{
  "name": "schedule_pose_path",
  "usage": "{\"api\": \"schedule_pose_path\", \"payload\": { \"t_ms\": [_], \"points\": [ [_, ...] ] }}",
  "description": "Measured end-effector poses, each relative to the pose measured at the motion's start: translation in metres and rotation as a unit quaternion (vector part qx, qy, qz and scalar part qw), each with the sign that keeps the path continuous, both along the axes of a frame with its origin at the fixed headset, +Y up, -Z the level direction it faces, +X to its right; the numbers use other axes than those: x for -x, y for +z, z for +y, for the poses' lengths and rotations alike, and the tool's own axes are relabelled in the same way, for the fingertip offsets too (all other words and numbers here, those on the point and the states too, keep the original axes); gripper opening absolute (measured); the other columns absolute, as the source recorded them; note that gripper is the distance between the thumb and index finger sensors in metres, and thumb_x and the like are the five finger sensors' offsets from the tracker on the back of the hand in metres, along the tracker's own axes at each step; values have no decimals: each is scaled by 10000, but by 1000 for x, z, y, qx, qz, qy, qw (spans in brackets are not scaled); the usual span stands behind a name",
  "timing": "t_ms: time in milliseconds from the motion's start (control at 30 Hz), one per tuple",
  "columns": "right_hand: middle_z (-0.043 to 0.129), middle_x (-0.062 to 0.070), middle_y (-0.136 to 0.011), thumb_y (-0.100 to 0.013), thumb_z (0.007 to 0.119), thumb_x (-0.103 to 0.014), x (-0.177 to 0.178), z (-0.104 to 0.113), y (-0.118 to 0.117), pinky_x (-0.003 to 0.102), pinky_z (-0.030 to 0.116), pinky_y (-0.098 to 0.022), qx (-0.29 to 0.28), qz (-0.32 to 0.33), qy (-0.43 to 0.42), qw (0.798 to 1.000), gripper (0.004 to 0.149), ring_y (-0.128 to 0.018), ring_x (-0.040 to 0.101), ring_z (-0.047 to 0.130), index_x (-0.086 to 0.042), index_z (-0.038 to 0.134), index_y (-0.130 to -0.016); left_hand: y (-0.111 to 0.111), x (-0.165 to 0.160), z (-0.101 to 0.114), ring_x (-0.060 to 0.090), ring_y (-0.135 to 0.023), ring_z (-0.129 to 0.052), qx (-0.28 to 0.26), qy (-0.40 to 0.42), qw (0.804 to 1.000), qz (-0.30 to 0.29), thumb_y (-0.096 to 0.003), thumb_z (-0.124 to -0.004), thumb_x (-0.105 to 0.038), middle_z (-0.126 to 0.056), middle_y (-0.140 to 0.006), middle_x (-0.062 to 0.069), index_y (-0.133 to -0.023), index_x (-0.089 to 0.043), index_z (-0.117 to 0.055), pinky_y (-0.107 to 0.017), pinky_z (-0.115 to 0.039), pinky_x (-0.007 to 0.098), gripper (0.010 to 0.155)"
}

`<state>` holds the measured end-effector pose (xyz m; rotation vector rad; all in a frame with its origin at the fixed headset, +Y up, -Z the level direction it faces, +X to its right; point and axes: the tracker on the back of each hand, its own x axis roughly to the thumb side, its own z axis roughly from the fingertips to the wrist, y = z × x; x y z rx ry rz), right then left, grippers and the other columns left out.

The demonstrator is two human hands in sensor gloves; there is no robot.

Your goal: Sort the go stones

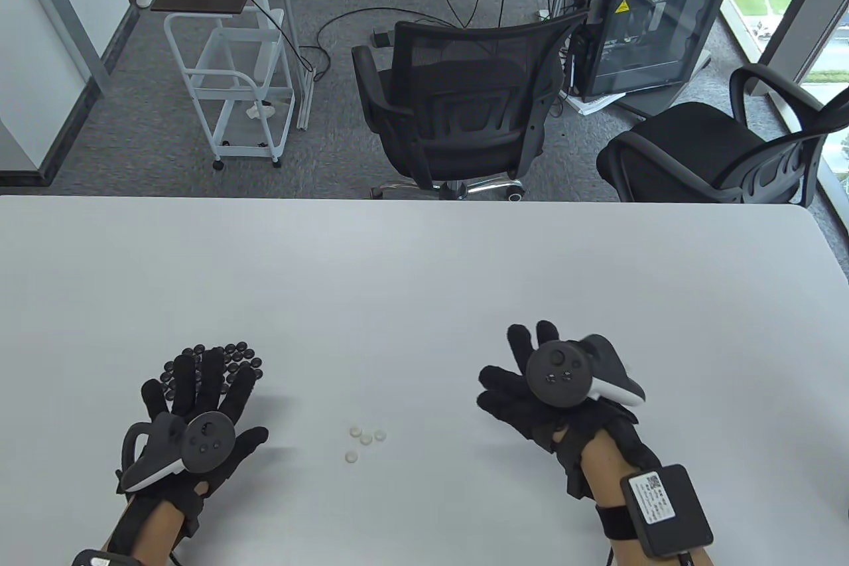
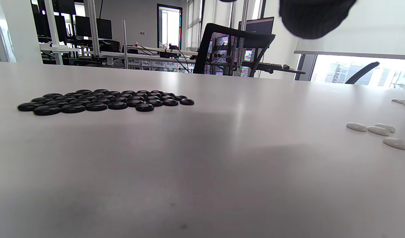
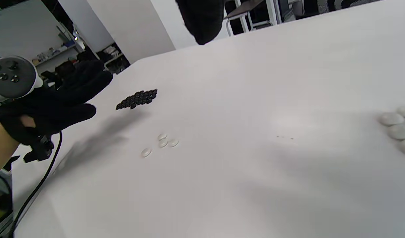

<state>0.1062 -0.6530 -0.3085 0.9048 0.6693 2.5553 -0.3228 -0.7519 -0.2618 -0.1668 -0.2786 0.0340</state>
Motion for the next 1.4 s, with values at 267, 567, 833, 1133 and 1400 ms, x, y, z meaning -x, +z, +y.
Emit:
{"api": "schedule_pose_path", "payload": {
  "t_ms": [267,567,833,1133,1400],
  "points": [
    [102,474,-1074,-597,566,-468,114,-38,2,900,112,-498,65,124,113,984,688,-842,722,-22,4,677,-1085,-1,11,1,557,-934,200,7,24,1000,13,-580,-540,-599,146,-1136,258,-1187,-225,-154,-501,33,831,811],
    [-11,479,-1033,-592,547,-472,184,-95,14,902,91,-491,107,198,152,963,720,-815,721,-72,5,553,-1132,1,16,7,557,-933,205,-2,46,999,11,-580,-536,-596,150,-1135,260,-1193,-225,-162,-499,37,831,807],
    [-24,484,-1025,-587,521,-479,179,-114,11,904,92,-481,123,190,151,962,722,-800,725,-83,-12,515,-1138,2,18,9,557,-931,205,-6,52,999,11,-581,-537,-593,153,-1132,262,-1197,-223,-174,-499,38,831,805],
    [46,453,-1055,-574,532,-478,83,-106,-14,904,100,-478,151,75,182,969,695,-806,714,-63,-26,687,-1080,2,18,10,556,-932,207,-6,51,999,14,-581,-539,-591,156,-1132,259,-1198,-224,-176,-495,43,831,804],
    [40,453,-1059,-574,532,-468,-6,-103,-52,905,76,-478,152,-98,199,963,705,-809,711,-79,-4,672,-1087,1,18,9,558,-936,200,-1,45,999,17,-582,-538,-590,152,-1134,260,-1200,-221,-184,-492,42,831,803]
  ]
}}
